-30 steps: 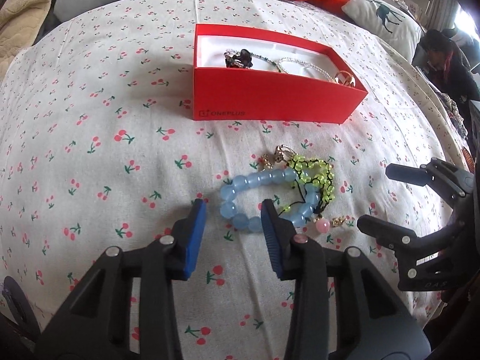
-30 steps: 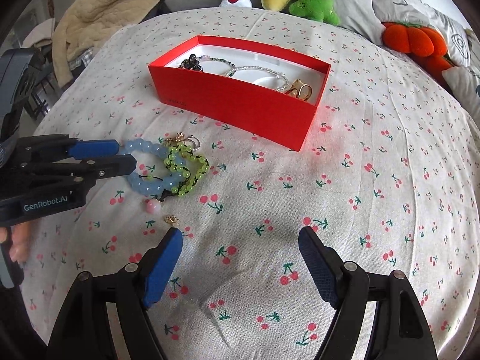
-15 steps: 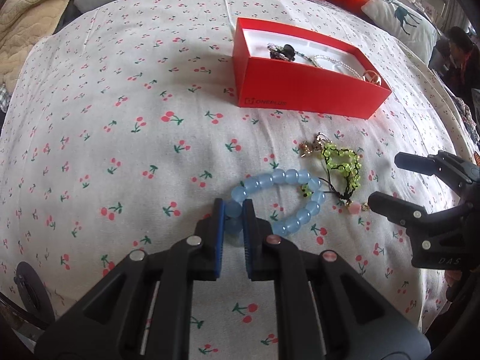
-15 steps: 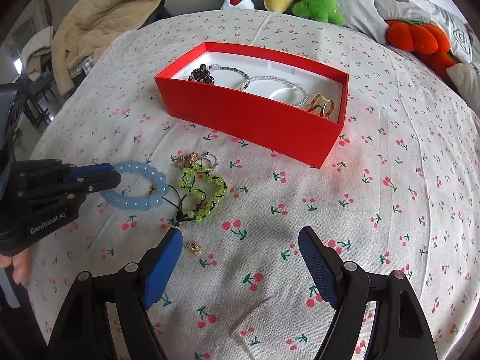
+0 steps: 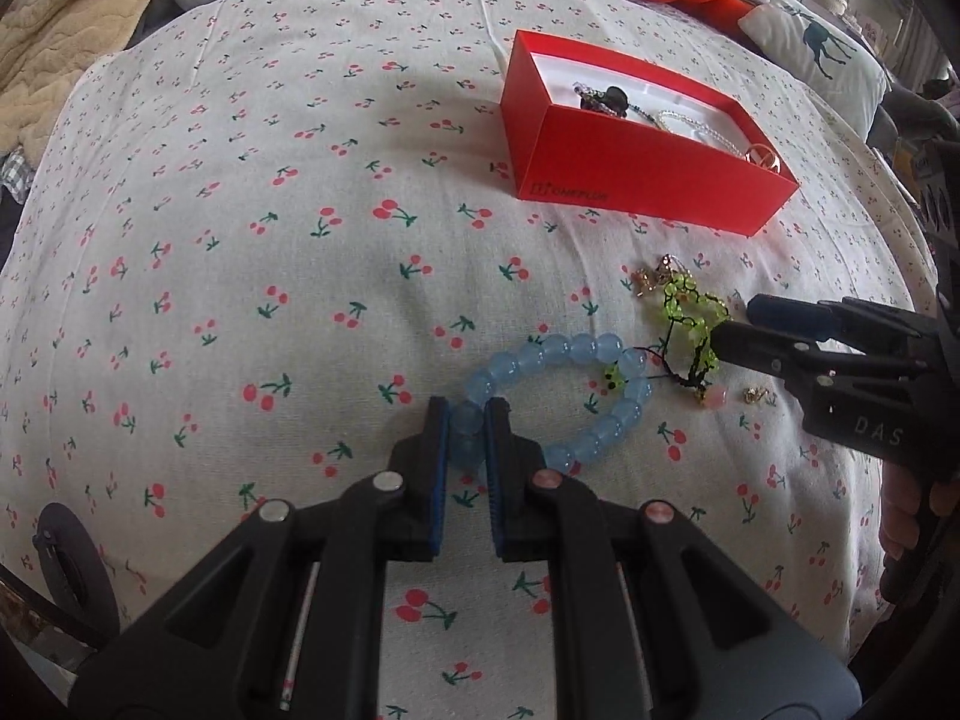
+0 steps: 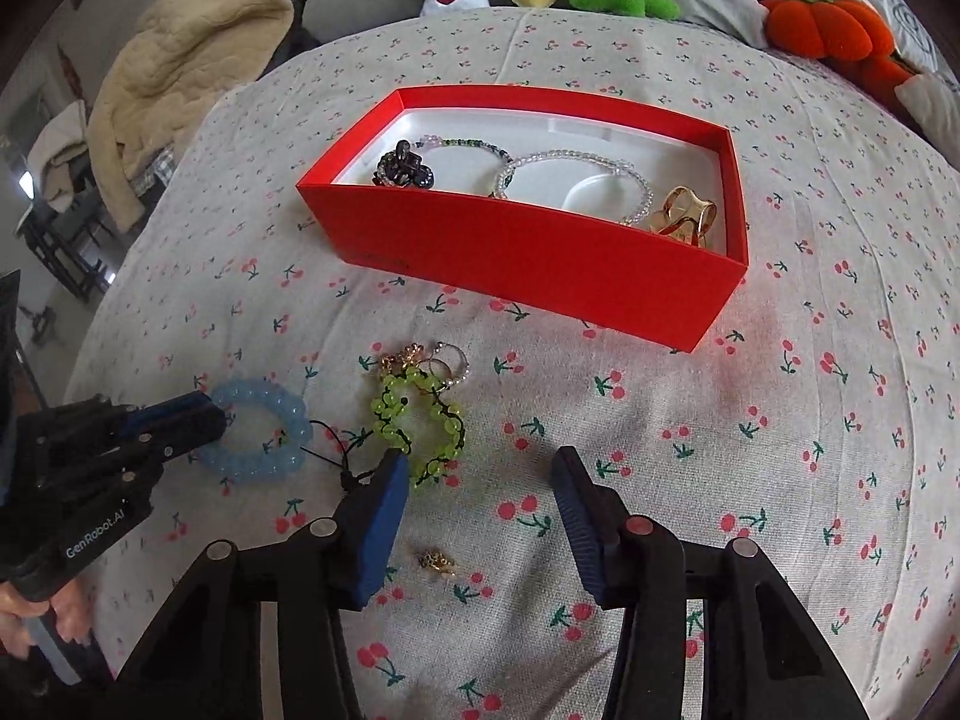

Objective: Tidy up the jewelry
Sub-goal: 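Lift the blue bracelet with the left gripper while the right grasps the green beaded bracelet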

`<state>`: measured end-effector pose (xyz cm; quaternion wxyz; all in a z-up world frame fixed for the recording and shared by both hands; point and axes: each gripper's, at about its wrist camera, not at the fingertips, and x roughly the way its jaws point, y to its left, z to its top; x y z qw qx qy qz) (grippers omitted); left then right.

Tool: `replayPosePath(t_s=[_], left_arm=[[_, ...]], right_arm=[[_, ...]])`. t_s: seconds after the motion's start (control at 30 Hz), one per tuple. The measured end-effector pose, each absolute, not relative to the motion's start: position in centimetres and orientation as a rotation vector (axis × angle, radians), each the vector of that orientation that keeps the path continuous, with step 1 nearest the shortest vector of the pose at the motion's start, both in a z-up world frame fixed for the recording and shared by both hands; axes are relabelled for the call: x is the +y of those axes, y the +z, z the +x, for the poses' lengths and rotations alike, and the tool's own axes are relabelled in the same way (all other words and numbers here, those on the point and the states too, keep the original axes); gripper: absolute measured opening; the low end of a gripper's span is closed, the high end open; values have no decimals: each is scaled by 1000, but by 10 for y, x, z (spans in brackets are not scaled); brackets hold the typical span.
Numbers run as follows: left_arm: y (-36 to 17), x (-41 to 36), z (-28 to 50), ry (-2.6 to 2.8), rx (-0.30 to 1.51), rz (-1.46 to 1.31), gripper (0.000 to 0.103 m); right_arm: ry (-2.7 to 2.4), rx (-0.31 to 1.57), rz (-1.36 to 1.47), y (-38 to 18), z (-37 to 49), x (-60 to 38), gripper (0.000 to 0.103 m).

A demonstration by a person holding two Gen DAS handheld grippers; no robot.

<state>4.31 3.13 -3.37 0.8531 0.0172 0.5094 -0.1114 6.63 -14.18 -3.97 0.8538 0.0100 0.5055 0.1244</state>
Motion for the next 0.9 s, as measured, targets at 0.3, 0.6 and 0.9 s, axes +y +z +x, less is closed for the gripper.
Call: replayPosePath(t_s=[0.3, 0.6, 0.9], left_arm=[[-35, 31, 45, -231, 1074, 36, 13], [-32, 37, 44, -211, 1083, 21, 13], [-20, 41, 41, -195, 1064, -8, 13]], right_arm=[[261, 1032, -68, -44, 66, -131, 10], [241, 1020, -79, -36, 55, -150, 6], [246, 966, -24, -6, 47, -172, 6]])
